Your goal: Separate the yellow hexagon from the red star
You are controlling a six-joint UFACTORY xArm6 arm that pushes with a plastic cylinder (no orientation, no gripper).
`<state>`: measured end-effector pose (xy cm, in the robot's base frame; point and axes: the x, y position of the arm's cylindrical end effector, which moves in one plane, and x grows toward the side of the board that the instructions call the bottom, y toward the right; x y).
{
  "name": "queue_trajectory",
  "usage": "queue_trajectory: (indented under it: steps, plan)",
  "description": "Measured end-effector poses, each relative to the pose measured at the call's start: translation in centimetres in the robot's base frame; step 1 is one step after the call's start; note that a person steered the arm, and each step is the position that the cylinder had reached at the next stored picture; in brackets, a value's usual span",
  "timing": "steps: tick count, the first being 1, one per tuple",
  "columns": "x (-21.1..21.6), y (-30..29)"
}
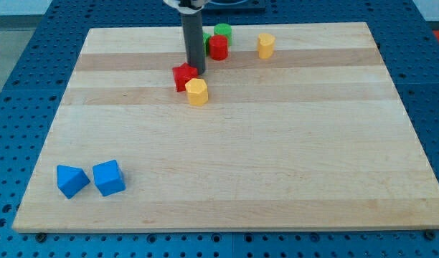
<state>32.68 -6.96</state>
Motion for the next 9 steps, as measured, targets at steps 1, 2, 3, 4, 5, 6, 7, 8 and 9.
queue_trajectory:
  steps: [1,2,3,4,5,6,7,8,9]
  plan:
    - [1.7,-0.5]
    - [4.2,-0.5]
    - [5.0,0.1]
    - [5.0,2.1]
    - [5.0,4.6]
    - [5.7,5.8]
    - [7.9,5.8]
    - [10.3,5.8]
    - [10.7,4.9]
